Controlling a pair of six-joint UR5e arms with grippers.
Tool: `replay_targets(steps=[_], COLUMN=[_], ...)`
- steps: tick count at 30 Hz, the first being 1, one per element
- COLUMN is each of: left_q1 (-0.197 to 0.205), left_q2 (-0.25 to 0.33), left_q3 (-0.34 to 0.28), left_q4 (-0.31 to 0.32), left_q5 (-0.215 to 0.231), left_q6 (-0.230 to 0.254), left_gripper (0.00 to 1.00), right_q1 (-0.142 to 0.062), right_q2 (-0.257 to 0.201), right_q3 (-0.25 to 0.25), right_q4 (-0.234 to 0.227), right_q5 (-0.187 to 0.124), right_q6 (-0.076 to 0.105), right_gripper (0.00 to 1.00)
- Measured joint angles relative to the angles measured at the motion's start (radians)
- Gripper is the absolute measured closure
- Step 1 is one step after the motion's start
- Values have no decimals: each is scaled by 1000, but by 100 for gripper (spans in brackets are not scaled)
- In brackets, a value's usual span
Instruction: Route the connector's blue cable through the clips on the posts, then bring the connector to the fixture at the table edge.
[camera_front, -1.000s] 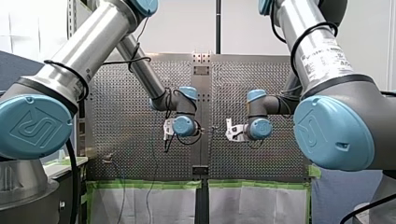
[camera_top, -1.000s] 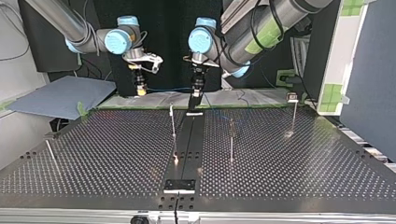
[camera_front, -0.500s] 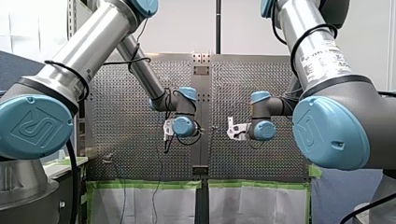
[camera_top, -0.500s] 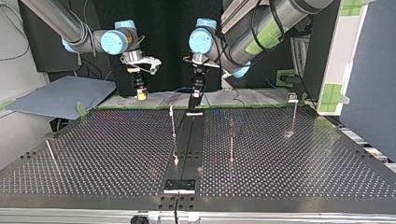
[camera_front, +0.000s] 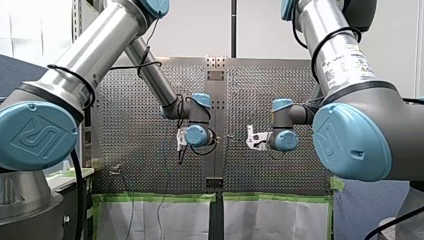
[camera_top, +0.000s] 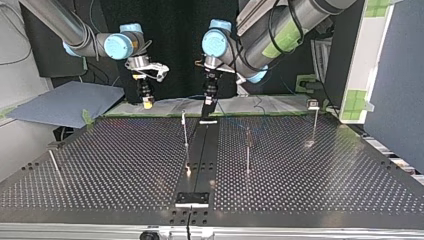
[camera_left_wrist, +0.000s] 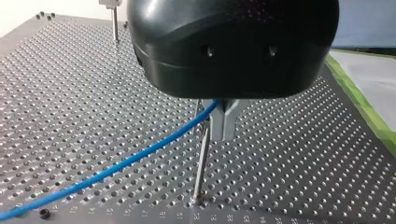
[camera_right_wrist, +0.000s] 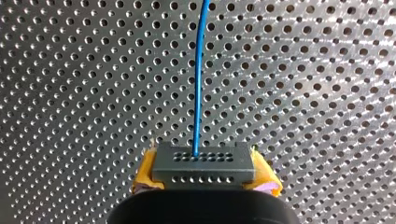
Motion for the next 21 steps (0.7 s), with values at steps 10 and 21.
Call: replay_targets(steps=[10,21], left_q1=[8,13], left_q2=[0,-20], left_q3=[0,17], left_q4=[17,24], left_q5=[27,42], left_q6=[-20,-37], left_gripper=[100,100], right_q1=[-18,-35], right_q2=[24,55], right_q3=[0,-3], right_q4=[-16,-39], right_q5=[-6,-20], right_q6=[-1,3], right_gripper=[100,100])
